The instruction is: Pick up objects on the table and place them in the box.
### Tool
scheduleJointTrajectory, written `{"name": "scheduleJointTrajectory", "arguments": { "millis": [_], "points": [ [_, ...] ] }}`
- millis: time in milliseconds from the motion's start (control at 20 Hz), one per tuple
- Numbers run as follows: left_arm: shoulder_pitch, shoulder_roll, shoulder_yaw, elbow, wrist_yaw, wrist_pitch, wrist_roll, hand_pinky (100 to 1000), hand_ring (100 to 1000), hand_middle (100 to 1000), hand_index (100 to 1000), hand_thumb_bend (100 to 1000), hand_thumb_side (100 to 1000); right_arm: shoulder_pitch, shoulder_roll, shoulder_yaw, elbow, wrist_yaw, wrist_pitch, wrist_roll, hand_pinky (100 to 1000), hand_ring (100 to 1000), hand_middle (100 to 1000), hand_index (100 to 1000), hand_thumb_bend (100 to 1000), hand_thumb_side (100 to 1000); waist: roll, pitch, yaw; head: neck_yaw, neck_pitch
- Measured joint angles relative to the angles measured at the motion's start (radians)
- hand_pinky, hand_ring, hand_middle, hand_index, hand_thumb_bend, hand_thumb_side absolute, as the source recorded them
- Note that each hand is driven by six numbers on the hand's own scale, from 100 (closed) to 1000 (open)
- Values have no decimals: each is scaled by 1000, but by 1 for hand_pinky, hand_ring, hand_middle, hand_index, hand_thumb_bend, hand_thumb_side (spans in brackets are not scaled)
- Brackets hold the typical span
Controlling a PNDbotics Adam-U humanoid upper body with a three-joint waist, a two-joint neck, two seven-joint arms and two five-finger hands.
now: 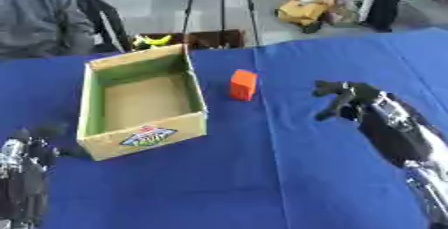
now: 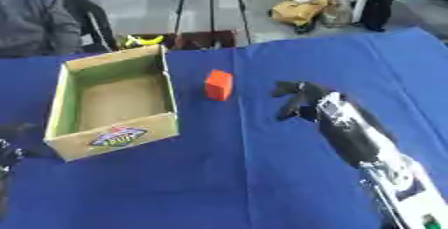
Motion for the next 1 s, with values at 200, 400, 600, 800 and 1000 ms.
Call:
{"name": "scheduleJointTrajectory", "arguments": {
  "millis": [200,400,600,800,1000],
  "points": [
    [0,0,0,0,0,1,1,522,808,643,601,100,992,0,0,0,0,0,0,0,657,983,731,561,100,895,1,0,0,0,0],
    [0,0,0,0,0,1,1,522,808,643,601,100,992,0,0,0,0,0,0,0,657,983,731,561,100,894,2,0,0,0,0],
    [0,0,0,0,0,1,1,522,808,643,601,100,992,0,0,0,0,0,0,1,659,985,734,570,100,887,2,0,0,0,0],
    [0,0,0,0,0,1,1,521,808,643,601,100,992,-1,-28,1,0,0,-19,8,661,983,738,592,100,838,-1,0,1,-1,0],
    [2,1,0,0,-1,1,1,521,808,643,601,100,992,-7,-90,0,0,0,-56,9,664,986,746,645,100,795,-2,-4,9,-6,0]
  ]
}}
